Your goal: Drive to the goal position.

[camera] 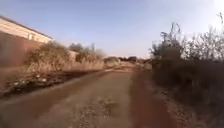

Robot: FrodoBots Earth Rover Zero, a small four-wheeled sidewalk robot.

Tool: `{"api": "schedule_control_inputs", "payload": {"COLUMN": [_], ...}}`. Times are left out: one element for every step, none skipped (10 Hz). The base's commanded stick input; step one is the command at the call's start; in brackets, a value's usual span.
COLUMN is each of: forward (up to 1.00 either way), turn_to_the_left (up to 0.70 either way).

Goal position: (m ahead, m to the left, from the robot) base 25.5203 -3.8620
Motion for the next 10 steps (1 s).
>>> {"api": "schedule_control_inputs", "payload": {"forward": [0.70, 0.70, 0.70, 0.70, 0.70, 0.70, 0.70, 0.70, 0.70, 0.70], "turn_to_the_left": [-0.35, -0.35, -0.34, 0.00, 0.00, 0.00, 0.00, 0.00, 0.00, 0.00]}}
